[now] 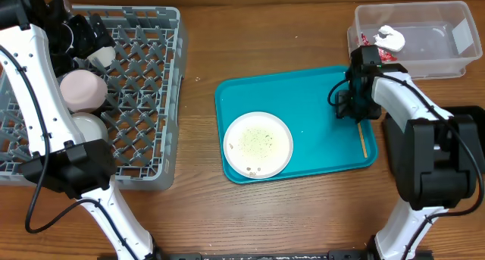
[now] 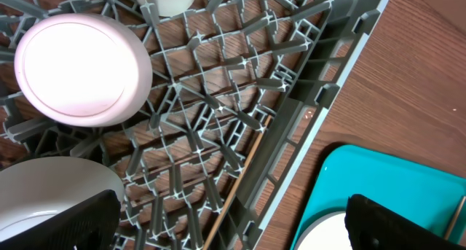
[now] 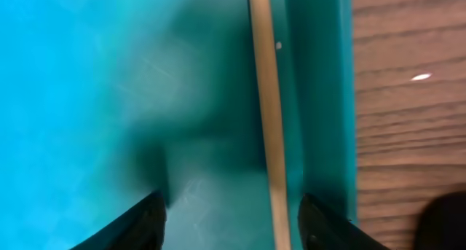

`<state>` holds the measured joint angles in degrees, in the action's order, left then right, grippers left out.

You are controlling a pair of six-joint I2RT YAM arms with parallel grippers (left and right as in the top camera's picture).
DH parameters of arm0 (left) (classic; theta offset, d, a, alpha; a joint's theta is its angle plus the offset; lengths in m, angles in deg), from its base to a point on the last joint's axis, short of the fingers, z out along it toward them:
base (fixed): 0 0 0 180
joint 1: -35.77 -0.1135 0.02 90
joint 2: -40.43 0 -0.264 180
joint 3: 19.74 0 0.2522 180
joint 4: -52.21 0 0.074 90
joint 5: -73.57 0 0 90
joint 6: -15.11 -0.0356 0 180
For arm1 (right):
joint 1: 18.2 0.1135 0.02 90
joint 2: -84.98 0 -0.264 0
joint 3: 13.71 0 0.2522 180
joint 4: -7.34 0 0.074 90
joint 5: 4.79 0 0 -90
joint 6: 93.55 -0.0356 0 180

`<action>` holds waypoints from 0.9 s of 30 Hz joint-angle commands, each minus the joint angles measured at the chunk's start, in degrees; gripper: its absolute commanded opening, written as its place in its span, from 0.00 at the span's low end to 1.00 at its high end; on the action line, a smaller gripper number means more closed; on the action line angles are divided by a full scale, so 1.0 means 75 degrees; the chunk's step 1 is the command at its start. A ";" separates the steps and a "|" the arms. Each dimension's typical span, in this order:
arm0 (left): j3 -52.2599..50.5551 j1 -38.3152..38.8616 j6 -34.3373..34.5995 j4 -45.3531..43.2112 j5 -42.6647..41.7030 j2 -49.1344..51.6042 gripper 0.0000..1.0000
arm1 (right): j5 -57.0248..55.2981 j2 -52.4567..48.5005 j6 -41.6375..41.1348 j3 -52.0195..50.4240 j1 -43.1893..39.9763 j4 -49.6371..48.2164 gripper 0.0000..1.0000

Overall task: Sort waste into correct bins and load items into the dishwasher
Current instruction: 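Return the right gripper to the tray and grasp the second chopstick, then lift the second chopstick and carry it to the grey rack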

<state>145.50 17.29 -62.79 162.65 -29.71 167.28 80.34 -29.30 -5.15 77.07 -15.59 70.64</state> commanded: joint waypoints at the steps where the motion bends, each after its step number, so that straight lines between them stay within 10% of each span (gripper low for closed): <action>1: 0.0009 -0.0020 0.0082 0.0015 0.0023 -0.0245 1.00 | 0.0070 -0.0358 -0.0114 -0.0076 -0.0012 -0.0050 0.58; 5: 0.0009 -0.0020 0.0082 0.0017 0.0023 -0.0245 1.00 | 0.0152 -0.0548 -0.0423 -0.0076 -0.0012 -0.0009 0.58; 12: 0.0009 -0.0020 0.0082 0.0017 0.0023 -0.0245 1.00 | 0.0976 -0.0554 -0.0443 -0.0073 -0.0017 0.0029 0.05; 22: 0.0009 -0.0020 0.0082 0.0015 0.0023 -0.0245 1.00 | 0.2952 -0.0318 -0.0443 0.0845 -0.0020 0.0877 0.04; 27: 0.0009 -0.0020 0.0082 0.0015 0.0023 -0.0245 1.00 | 0.8667 0.0210 -0.0839 0.1620 0.0119 -0.0090 0.04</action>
<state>145.50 17.29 -62.79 162.65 -29.68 167.28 115.21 -31.49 -8.63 85.66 -15.88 74.88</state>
